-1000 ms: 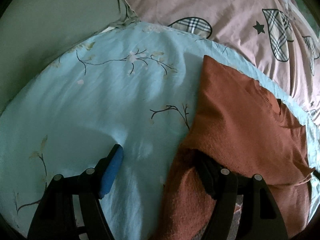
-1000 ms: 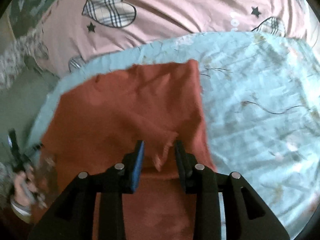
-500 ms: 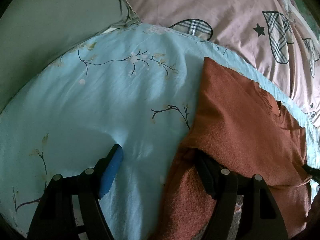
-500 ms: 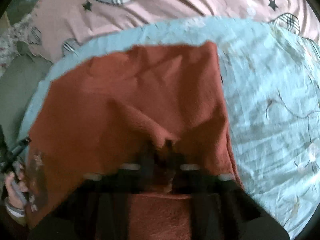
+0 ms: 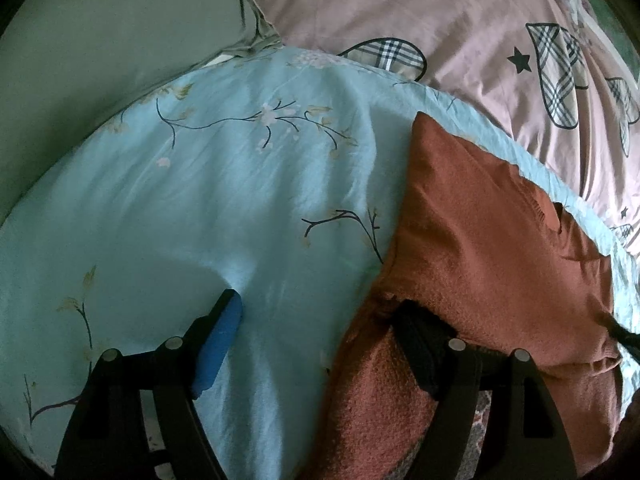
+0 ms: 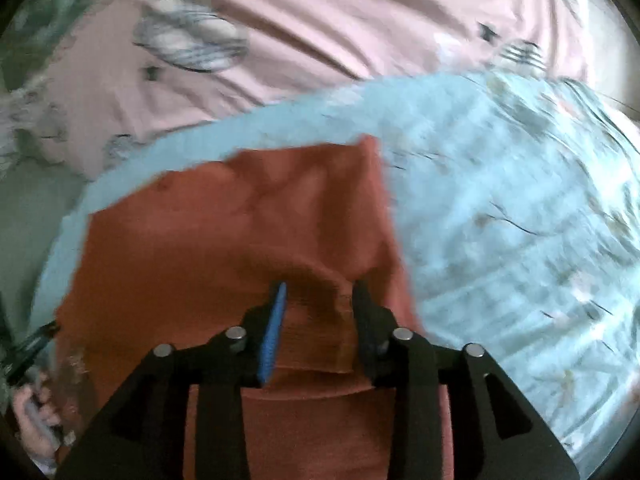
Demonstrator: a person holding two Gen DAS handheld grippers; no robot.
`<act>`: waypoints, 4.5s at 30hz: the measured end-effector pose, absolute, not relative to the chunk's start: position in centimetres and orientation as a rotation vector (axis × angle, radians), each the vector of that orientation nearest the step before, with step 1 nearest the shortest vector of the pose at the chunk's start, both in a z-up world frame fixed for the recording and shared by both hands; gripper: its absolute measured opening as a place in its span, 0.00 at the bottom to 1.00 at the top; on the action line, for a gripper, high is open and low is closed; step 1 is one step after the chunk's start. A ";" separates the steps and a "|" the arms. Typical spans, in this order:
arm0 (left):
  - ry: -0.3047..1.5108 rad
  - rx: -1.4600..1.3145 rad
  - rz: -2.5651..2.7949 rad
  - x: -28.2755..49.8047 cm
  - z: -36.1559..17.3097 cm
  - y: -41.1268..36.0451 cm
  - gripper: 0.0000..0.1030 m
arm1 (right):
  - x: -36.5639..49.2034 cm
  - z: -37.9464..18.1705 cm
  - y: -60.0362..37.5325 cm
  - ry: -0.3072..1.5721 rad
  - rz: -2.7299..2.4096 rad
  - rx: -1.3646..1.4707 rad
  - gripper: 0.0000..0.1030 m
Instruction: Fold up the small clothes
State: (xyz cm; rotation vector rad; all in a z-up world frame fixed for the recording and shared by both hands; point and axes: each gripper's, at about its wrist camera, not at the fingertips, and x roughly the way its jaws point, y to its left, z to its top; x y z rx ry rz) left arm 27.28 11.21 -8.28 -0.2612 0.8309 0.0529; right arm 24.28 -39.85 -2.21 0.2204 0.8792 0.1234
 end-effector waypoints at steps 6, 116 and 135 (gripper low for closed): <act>0.832 -0.289 0.043 27.3 -8.3 11.6 0.77 | 24.8 -4.9 -41.7 1.009 0.038 0.245 0.53; 0.560 -0.394 -0.433 26.2 5.6 8.4 0.07 | 27.0 -1.1 -49.3 0.797 0.399 0.640 0.12; 0.810 -0.400 -0.338 34.4 -4.7 7.4 0.32 | 25.4 -2.3 -45.8 0.836 0.393 0.428 0.43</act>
